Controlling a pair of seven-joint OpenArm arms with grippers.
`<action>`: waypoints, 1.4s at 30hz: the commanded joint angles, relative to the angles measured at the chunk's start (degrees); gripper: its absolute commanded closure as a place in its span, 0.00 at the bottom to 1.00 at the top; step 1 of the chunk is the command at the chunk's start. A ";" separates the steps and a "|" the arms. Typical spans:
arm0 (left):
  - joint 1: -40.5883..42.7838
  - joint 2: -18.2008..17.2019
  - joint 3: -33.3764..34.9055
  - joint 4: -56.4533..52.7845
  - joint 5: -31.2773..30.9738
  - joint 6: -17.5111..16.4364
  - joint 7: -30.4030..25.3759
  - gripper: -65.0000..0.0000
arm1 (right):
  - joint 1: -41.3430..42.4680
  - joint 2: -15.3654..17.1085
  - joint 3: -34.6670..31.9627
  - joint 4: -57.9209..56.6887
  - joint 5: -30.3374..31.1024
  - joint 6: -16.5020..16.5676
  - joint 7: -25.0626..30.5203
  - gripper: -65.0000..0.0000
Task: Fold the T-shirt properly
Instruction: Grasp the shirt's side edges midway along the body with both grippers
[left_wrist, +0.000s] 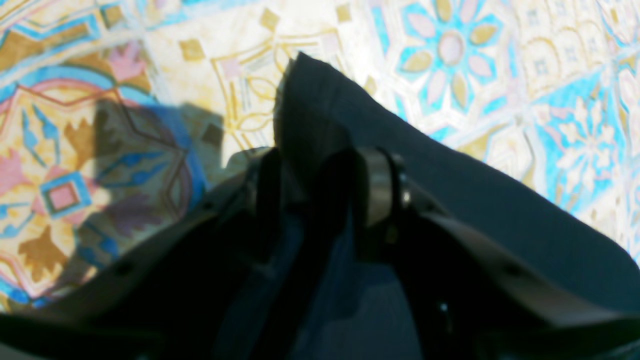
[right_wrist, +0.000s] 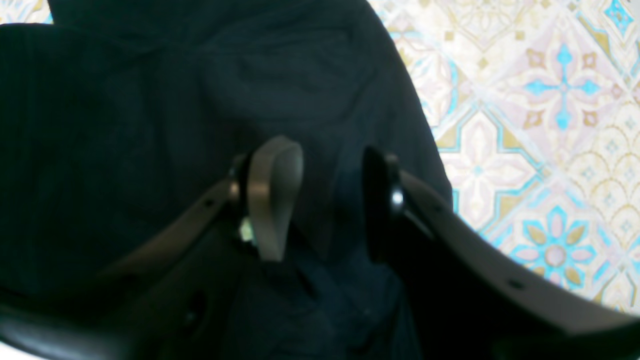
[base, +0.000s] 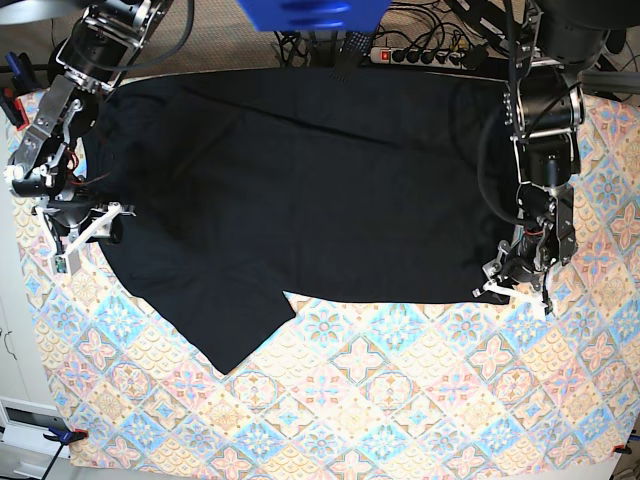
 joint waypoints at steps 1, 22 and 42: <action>0.06 0.86 0.14 1.50 -0.24 -0.76 4.25 0.73 | 0.82 0.86 0.27 0.74 0.71 0.15 1.08 0.63; 16.58 1.30 -0.30 32.80 -0.41 -2.95 12.95 1.00 | 19.19 10.53 -20.12 -29.42 0.45 -0.03 13.56 0.63; 24.14 0.77 -8.03 43.96 -6.57 -3.30 18.05 1.00 | 33.70 15.63 -38.41 -65.90 -4.92 -0.11 40.02 0.47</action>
